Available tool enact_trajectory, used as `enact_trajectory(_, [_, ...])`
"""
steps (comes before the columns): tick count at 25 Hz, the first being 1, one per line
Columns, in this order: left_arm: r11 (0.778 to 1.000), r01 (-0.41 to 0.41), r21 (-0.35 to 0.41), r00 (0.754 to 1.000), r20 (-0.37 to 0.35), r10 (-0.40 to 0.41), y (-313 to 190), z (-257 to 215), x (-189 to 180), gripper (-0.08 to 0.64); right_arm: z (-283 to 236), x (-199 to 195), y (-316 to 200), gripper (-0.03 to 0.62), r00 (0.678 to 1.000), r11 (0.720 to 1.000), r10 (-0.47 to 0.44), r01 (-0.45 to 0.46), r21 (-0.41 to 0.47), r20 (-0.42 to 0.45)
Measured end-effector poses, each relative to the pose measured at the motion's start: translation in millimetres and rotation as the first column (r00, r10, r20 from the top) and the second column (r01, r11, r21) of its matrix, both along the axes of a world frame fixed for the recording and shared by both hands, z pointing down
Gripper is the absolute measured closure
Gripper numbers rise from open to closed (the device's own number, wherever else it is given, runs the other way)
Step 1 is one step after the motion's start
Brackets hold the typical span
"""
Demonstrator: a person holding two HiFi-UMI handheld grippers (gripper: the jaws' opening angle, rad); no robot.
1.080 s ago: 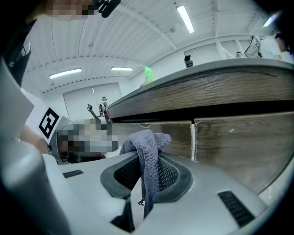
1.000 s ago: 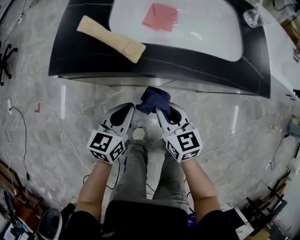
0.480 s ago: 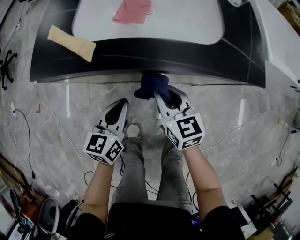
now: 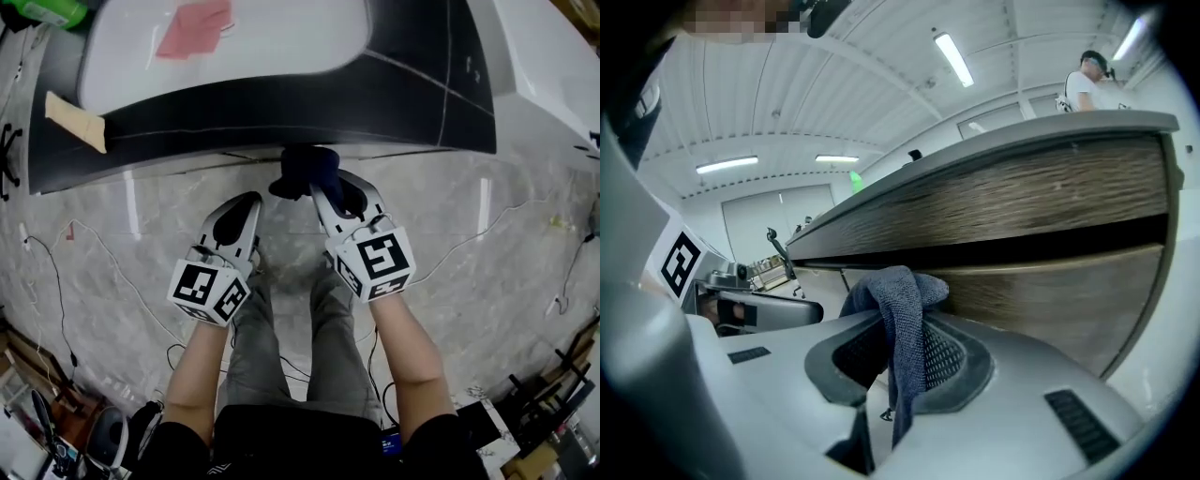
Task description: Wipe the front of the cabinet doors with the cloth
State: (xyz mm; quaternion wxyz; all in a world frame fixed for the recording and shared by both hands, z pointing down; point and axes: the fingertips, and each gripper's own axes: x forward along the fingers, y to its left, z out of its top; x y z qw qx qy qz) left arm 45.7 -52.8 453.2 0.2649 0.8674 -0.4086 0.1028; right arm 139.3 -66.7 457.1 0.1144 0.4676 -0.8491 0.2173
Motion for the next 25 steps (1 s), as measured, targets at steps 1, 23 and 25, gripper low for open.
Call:
enact_trajectory(1, [1.0,-0.008,-0.003,1.0,0.0,0.008,1,1,9,0.543,0,11,2,0.522,1.0,1.0,0.01,-0.01,-0.002,-0.004])
enact_trajectory(23, [0.993,-0.113,-0.015,0.993,-0.025,0.113,6,19,154,0.543,16,183,19,0.522,0.979,0.978,0.205,-0.205,-0.029,-0.02])
enact_trajectory(25, [0.992,-0.121,-0.021,0.992,-0.031,0.121,8,21,161,0.543,20,189,23,0.522,0.977,0.976,0.213,-0.214,-0.039,-0.017])
